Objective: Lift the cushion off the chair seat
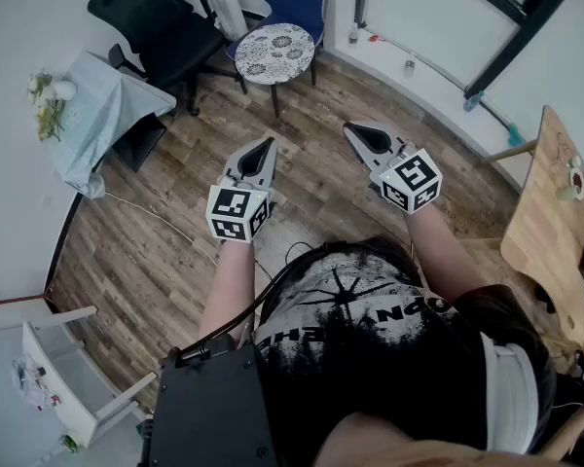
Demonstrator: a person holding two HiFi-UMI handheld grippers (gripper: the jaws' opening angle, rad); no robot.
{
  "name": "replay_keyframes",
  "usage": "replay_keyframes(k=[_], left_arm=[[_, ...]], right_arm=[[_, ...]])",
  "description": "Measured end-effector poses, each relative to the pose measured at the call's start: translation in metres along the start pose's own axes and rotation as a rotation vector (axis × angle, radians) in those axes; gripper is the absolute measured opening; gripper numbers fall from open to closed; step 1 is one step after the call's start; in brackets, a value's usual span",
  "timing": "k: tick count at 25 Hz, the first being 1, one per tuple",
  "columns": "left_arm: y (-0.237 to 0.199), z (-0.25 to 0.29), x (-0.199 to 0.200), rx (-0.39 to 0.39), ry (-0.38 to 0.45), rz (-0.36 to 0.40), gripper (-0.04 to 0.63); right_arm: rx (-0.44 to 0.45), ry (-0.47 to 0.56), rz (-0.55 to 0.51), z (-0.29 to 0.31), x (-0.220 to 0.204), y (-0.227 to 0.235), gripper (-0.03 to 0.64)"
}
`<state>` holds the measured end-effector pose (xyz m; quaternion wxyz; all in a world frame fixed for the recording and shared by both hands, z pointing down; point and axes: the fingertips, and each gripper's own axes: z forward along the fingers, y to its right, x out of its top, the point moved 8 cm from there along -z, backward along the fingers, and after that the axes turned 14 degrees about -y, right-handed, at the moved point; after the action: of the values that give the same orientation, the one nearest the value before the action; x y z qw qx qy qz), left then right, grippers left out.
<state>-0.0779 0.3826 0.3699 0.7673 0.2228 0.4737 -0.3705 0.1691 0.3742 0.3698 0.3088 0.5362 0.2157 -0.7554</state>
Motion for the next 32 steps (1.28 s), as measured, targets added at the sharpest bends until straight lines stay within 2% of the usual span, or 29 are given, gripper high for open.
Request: replay_keyframes(k=[10,20,32], left_arm=[[-0.002,0.004,-0.003,-0.025,0.006,-0.033,0.012],[-0.005,0.000,-0.013,-0.023,0.013,-0.045,0.012],[-0.015,0.010,-0.018,-0.015,0.040,-0.093,0.012]], right_arm=[[0.011,0.002,0.019,0.003,-0.002,0.000,0.017],[0.008,0.012,0.014,0.004,-0.001,-0.009,0.018],[-0.002,-0.016,0.001,0.010,0.004,0.002,0.018]])
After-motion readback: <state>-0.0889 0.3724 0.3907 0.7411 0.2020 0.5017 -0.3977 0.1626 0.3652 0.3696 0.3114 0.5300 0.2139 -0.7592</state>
